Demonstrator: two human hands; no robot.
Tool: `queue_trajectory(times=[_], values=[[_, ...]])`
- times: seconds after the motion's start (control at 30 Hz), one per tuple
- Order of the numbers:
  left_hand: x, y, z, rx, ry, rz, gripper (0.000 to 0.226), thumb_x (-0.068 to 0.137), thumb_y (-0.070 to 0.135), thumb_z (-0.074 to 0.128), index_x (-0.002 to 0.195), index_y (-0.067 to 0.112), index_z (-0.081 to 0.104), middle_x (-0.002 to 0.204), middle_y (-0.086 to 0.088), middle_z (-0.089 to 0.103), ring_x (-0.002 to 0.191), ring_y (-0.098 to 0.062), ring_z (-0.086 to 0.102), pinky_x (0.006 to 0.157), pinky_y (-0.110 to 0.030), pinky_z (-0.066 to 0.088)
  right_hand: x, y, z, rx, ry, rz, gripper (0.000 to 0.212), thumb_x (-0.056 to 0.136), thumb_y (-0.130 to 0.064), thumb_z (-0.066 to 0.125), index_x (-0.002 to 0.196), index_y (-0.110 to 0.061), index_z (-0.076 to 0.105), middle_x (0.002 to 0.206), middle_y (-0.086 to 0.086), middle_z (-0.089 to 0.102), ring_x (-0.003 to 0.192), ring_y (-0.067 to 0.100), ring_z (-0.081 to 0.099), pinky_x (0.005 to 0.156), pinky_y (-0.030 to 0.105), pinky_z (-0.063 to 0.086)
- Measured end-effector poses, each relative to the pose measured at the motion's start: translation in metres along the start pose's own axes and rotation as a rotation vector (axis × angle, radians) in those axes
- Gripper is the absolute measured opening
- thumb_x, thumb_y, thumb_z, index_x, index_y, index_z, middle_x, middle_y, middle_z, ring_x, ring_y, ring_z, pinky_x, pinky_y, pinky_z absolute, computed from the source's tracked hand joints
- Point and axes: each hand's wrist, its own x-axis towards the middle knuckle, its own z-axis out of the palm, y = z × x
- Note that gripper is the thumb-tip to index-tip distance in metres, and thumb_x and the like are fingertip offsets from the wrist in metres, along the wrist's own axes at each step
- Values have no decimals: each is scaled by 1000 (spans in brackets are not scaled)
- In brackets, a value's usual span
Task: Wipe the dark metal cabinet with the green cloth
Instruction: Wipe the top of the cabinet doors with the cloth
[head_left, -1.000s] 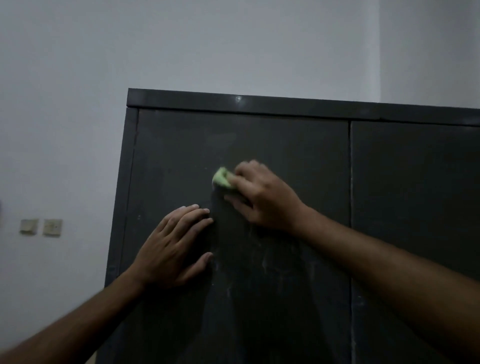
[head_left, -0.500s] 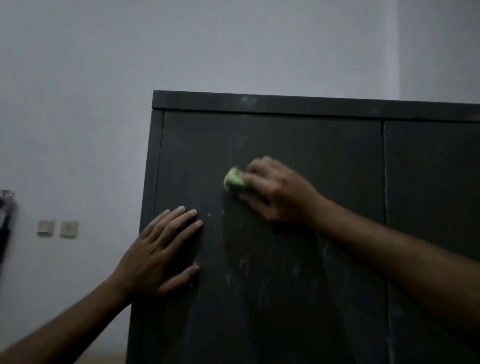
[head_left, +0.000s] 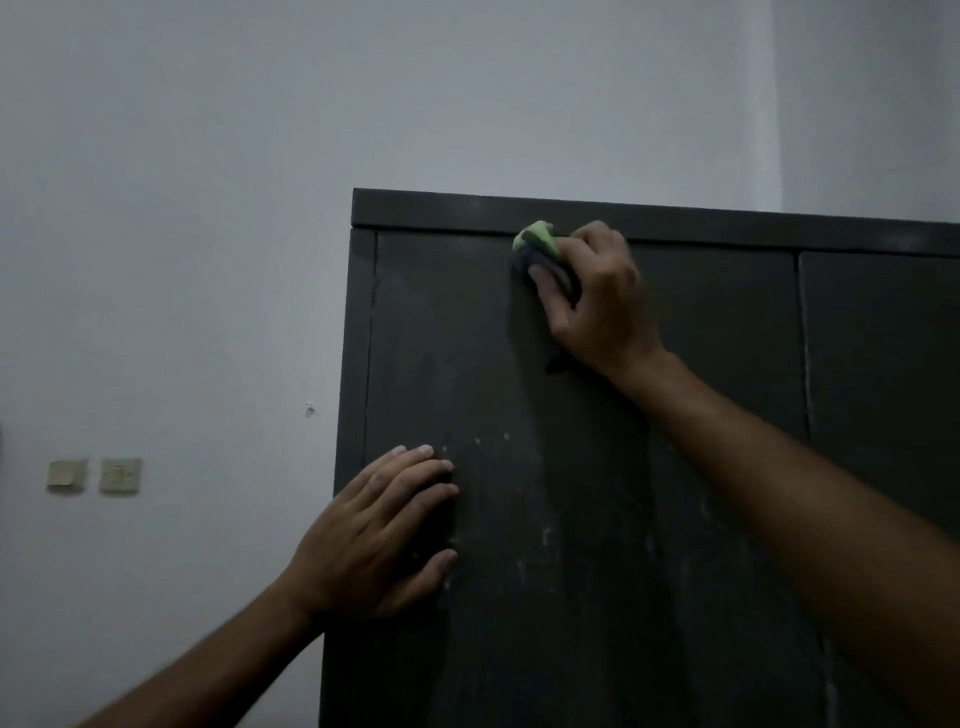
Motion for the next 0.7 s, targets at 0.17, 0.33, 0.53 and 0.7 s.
queue_trajectory(times=[0.17,0.33,0.53,0.7], values=[[-1,-3,-5,-50,-7,35,50,97,48,53,132,13,58,141,-11,57,140,-23,43,121,-38,30,-53,-53,13,111,-442,-499,33,95,-27,61,118,-2,64,107,15,59,90,25,55,78,39,51],[-19,-8,-7,-7,-128,90,60,96,51,53,146,18,47,158,-6,39,150,-23,28,123,-39,23,9,-28,11,26,-102,-156,29,94,-24,63,108,1,67,100,19,58,90,33,54,80,47,49],[-21,-10,-4,0,-111,102,61,94,48,58,146,15,50,158,-7,38,151,-24,27,122,-41,25,-28,-87,39,84,-429,-557,33,95,-26,63,116,-2,65,106,17,61,90,27,56,78,38,50],[-22,-11,-2,13,-114,97,62,96,50,55,148,17,45,161,-6,34,152,-23,24,123,-40,23,32,-74,44,15,-118,-130,31,94,-26,61,111,-1,66,103,17,59,91,30,54,77,45,50]])
